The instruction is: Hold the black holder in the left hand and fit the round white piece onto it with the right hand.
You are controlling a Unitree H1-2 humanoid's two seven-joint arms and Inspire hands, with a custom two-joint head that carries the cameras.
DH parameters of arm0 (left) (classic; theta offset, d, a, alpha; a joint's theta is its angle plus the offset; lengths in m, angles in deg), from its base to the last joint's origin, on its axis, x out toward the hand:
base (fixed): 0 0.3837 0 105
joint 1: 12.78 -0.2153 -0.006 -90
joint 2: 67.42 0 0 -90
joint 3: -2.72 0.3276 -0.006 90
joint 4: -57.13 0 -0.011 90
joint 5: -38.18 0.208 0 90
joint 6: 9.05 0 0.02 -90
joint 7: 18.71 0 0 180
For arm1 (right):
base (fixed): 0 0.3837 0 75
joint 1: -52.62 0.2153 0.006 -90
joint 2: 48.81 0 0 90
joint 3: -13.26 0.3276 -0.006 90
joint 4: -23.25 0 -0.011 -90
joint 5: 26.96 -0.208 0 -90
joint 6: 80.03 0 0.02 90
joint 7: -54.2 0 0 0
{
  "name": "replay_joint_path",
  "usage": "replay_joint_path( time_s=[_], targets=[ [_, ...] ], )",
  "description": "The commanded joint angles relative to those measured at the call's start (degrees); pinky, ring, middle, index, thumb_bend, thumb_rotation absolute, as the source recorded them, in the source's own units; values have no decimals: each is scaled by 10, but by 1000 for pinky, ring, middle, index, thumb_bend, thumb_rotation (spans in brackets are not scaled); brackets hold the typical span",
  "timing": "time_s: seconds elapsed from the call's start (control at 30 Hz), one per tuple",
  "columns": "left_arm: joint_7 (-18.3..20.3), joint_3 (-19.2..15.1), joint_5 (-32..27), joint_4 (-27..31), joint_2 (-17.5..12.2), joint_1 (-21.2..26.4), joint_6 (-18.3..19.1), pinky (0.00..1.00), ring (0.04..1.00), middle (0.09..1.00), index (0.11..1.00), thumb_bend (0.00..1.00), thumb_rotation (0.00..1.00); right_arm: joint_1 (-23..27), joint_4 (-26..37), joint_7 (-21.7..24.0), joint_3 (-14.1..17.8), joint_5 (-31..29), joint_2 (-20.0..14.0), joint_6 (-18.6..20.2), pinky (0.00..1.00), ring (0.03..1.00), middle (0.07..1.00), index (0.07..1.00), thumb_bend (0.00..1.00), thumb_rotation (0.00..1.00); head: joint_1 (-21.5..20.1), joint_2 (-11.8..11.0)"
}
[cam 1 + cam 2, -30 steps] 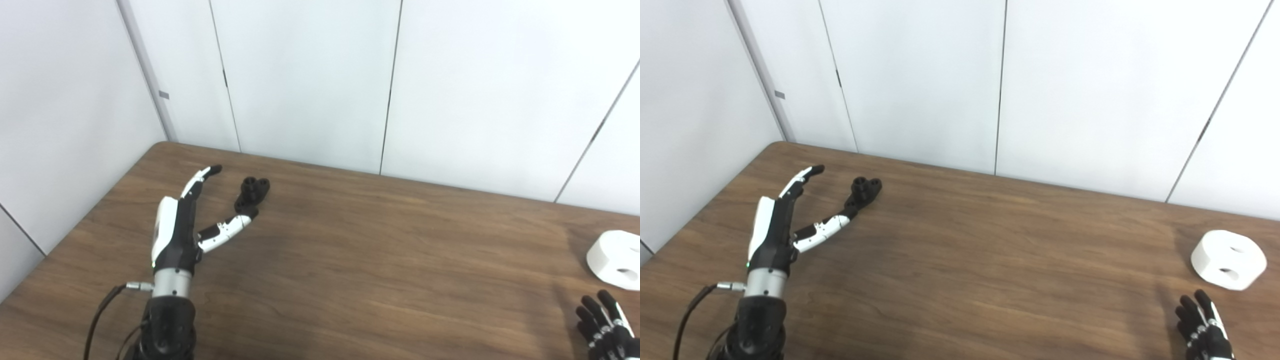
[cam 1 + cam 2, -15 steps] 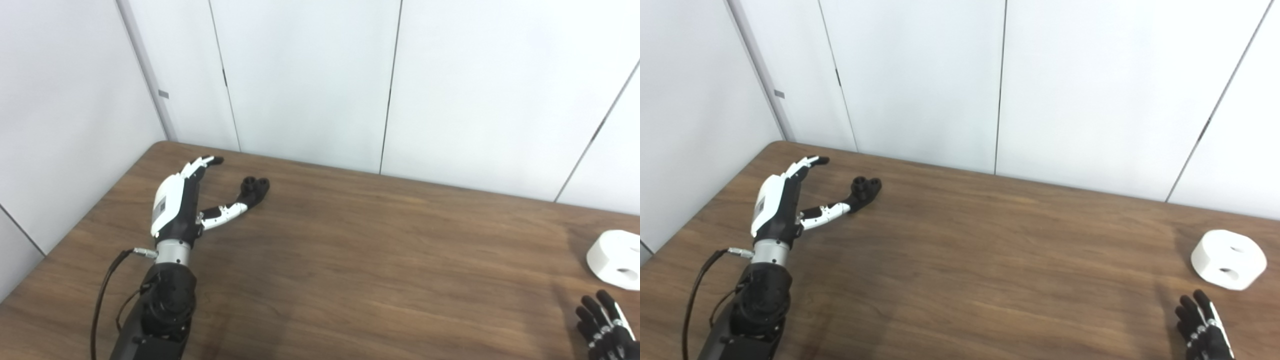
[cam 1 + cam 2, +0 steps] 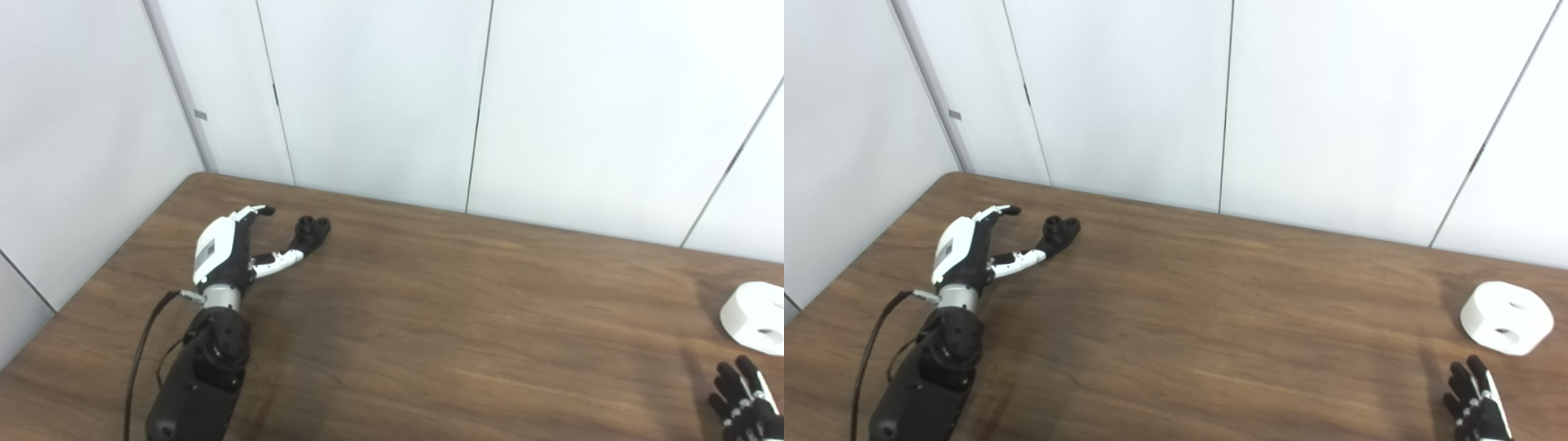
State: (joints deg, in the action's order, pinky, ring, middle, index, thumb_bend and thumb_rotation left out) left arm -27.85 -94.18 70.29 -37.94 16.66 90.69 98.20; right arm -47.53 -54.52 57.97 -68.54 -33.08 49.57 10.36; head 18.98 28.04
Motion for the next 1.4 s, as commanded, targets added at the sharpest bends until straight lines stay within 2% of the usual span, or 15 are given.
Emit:
replay_joint_path(
  time_s=[0.0,0.13,0.37,0.4,0.47,0.63,0.73,0.87,1.1,1.23,1.37],
  targets=[
    [-19,2,15,-2,-17,32,3,1000,953,918,816,893,401,-21,11,-7,-2,2,6,17,1000,973,951,980,758,1000,-1,-1],
    [-11,12,16,-15,-25,43,18,1000,957,921,820,903,426,-20,13,-17,-6,22,5,18,1000,977,951,982,750,1000,-3,1],
    [-13,23,10,-41,-33,58,14,1000,952,908,791,939,394,-20,14,-24,-11,32,7,14,1000,997,954,978,728,1000,-5,4],
    [-16,24,10,-47,-32,61,14,1000,950,906,789,940,390,-20,14,-23,-10,29,7,13,1000,996,954,979,726,1000,-4,-2],
    [-20,28,11,-58,-31,66,14,1000,947,904,784,942,389,-20,11,-22,-10,26,6,10,1000,995,954,980,723,1000,0,4],
    [-16,43,21,-70,-36,80,34,1000,941,898,775,942,421,-20,12,-29,-11,40,6,2,1000,980,945,981,687,1000,-3,4],
    [-2,60,31,-71,-46,88,58,1000,945,904,777,928,458,-21,15,-24,-13,35,4,5,1000,993,952,989,679,1000,-8,7],
    [1,74,37,-86,-52,100,71,1000,952,906,768,912,438,-22,16,-24,-14,27,6,8,1000,1000,969,996,688,1000,-7,6],
    [-15,89,36,-133,-57,120,58,1000,939,896,750,927,425,-22,13,-27,-15,30,8,9,1000,1000,973,1000,668,1000,-10,15],
    [-22,92,29,-169,-55,136,55,1000,940,898,745,928,423,-18,1,-16,-22,32,-2,-14,1000,1000,989,1000,626,1000,-12,16],
    [-27,93,26,-193,-53,148,56,1000,937,889,736,927,416,-16,-2,-9,-23,24,-5,-18,1000,1000,1000,1000,605,1000,-11,19]
  ],
)
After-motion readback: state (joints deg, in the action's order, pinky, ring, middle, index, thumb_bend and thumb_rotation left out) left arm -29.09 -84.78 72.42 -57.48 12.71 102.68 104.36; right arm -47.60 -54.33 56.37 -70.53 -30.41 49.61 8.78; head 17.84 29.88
